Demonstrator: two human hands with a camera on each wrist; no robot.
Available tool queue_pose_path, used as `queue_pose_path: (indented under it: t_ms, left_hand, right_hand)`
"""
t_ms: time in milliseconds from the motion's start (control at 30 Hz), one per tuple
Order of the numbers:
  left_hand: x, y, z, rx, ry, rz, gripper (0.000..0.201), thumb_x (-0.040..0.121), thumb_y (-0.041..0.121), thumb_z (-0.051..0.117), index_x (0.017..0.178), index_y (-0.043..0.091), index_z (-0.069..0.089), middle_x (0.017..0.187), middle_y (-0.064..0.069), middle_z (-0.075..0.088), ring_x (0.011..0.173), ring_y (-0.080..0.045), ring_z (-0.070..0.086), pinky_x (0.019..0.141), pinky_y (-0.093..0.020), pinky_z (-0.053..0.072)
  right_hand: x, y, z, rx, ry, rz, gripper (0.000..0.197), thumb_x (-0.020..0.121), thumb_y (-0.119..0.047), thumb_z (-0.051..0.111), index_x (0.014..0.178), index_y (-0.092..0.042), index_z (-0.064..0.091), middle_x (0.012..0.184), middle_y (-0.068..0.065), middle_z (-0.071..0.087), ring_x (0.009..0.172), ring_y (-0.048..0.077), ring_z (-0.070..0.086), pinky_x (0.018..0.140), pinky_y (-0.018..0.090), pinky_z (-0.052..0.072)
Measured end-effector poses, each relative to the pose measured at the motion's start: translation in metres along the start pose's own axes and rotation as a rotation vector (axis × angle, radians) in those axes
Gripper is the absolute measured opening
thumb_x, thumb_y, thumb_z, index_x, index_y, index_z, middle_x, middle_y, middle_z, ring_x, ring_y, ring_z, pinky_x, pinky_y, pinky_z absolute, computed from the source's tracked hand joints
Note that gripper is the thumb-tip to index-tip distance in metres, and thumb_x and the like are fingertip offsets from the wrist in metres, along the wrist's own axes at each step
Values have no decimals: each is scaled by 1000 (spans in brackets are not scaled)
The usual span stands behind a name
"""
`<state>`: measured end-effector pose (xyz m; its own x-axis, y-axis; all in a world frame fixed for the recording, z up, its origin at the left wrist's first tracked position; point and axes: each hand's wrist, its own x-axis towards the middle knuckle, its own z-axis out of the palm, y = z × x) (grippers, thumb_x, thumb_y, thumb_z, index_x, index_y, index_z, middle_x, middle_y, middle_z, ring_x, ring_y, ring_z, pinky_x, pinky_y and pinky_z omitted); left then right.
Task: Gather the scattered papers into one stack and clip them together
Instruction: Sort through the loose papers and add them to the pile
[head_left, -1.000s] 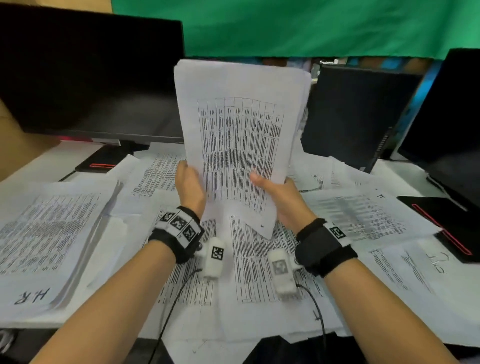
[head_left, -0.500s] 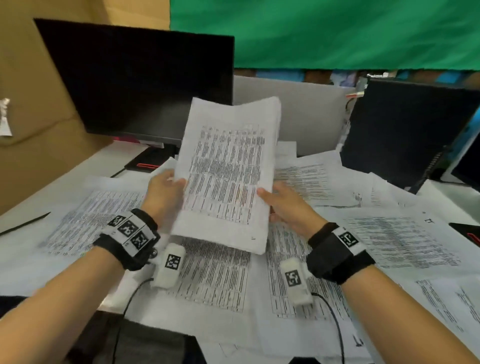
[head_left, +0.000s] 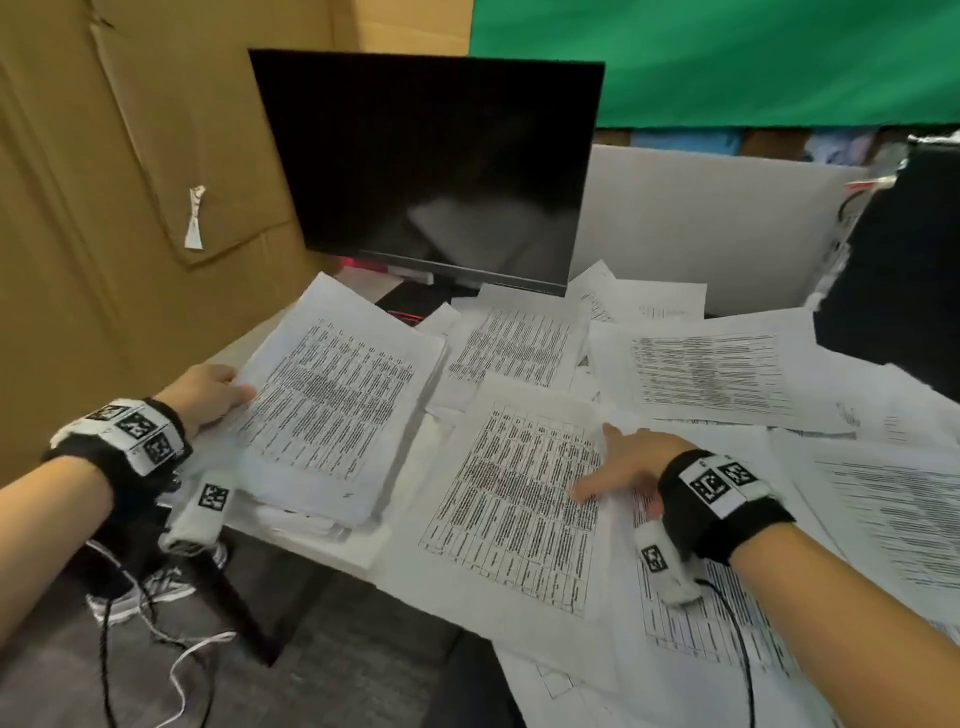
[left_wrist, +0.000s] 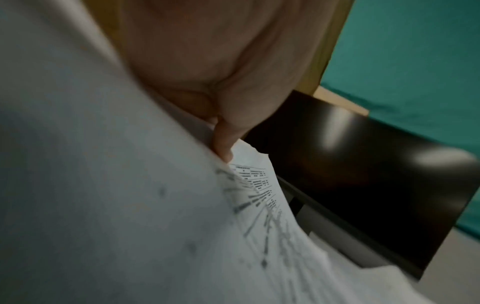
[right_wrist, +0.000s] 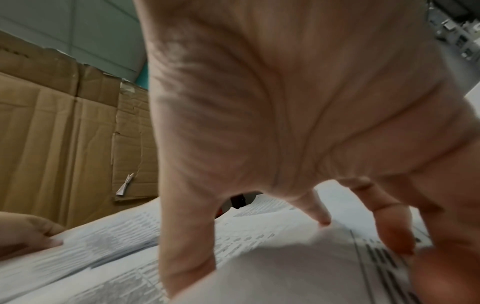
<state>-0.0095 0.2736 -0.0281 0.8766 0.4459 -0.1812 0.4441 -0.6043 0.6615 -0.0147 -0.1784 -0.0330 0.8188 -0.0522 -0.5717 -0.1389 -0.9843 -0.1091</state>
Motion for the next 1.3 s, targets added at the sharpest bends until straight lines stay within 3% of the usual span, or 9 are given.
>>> queue_pose_path:
  t_ms: [233,433,533,700,867,1000,1133,1233,1300]
  left_hand:
    - [6,-3,6,442,41,-39,44,89,0,54,132,-6,46,136,-25,49,123,-38,48,99,-39,39]
    - [-29,47,23,409,138,169,61,88,19,64,140,4,35,135,-26,45,118,-41,48,96,-46,42]
    - [-76,92,69,193,-157,379,51,90,26,63,136,15,43,133,-10,50,111,-27,52,91,-36,44]
    - [-113,123,145,249,-558,247,83,86,45,63,148,9,22,149,-11,33,130,-29,41,102,-39,40]
    - [-99,129,153,-43,-464,260,17,84,13,68,90,2,57,64,-9,49,52,-19,47,46,-24,38]
    - [-107,139,166,-7,-260,448,40,85,8,61,57,17,33,56,2,32,49,-12,31,47,-22,25]
    - [-117,155,178,-357,-380,375,21,100,20,40,96,8,56,93,-9,57,80,-18,51,72,-28,41]
    - [-121,163,187,-550,-510,248,59,97,52,34,139,12,42,143,-11,45,124,-26,48,108,-45,35]
    - [-118,158,195,-457,-578,221,101,68,85,46,139,14,43,143,-12,46,125,-29,50,106,-50,37]
  right_hand:
    - [-5,-4,5,72,-11,-4,108,81,-27,71,156,-14,-6,116,11,52,75,20,58,69,33,56]
    - [6,-1,7,229,-95,-30,111,84,-5,69,155,-22,-15,97,14,59,86,30,64,89,49,57]
    - [8,4,7,301,-90,-43,106,84,8,60,155,-22,-12,114,27,64,78,28,63,86,49,58]
    - [1,36,4,798,-44,-112,77,88,17,51,152,-11,20,87,14,59,69,22,59,59,33,61]
    - [-5,56,13,1069,106,-118,49,87,16,52,131,-2,45,117,25,62,91,31,61,59,33,62]
    - [-13,19,-4,1165,259,-329,41,90,10,53,124,-10,42,117,20,61,83,32,66,59,34,61]
    - [-14,-34,-10,1238,211,-501,52,93,3,57,139,-7,36,130,18,56,90,30,69,73,38,62]
    - [-16,-33,-10,1266,-20,-495,63,98,-24,60,151,-16,26,126,15,54,97,29,68,97,41,54]
    - [-20,-11,-14,1156,-24,-468,63,98,-37,55,151,-16,29,133,15,52,111,33,65,104,43,49]
